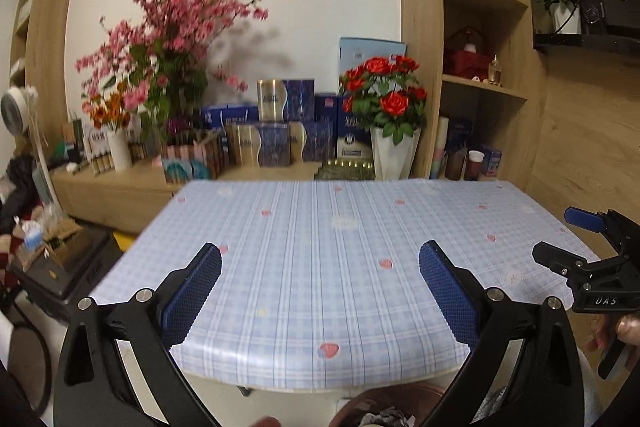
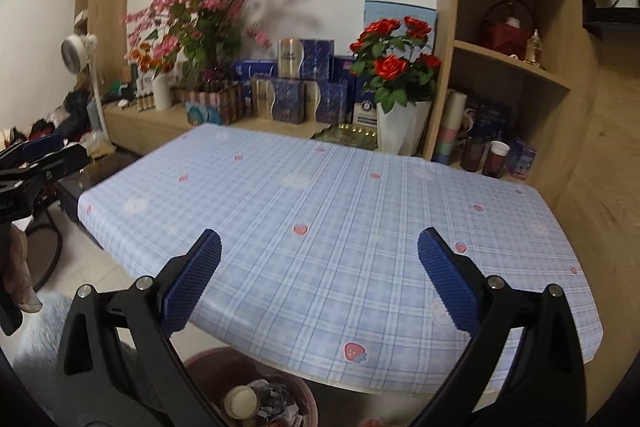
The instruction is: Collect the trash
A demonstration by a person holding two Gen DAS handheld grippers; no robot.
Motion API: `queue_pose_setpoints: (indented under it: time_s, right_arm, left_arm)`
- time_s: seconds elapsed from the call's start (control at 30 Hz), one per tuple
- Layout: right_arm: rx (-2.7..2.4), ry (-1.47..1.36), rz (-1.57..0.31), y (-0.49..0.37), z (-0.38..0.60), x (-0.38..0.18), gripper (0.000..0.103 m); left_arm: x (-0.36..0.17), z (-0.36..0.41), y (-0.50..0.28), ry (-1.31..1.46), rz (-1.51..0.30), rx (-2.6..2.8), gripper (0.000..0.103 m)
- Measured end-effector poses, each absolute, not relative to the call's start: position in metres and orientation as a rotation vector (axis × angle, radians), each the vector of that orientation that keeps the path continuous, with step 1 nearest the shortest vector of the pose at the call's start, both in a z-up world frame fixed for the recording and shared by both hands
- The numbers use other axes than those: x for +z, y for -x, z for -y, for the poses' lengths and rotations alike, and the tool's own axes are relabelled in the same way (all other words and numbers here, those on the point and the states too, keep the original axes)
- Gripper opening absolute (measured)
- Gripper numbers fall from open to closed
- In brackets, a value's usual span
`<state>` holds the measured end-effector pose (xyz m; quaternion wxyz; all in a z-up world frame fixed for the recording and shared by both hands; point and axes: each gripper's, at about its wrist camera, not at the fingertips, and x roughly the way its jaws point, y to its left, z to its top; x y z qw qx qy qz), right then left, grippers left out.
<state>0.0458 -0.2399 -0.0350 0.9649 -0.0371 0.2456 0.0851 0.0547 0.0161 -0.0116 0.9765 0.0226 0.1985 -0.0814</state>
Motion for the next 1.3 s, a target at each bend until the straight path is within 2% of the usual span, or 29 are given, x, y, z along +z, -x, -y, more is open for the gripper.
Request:
queue_pose_setpoints:
  time_s: [0.4,1.3]
  right_arm:
    - [0.149,0.011,-0.451,-0.033,0.253,0.0,0.097]
    - [0.148,0.012,-0.451,-0.028,0.249,0.001,0.097]
  left_arm:
    - [0.02,0.004,-0.044,-0.12,-0.362,-0.149,0.097]
    - [0.023,-0.002,-0.039,-0.068,-0.378,-0.154,0.097]
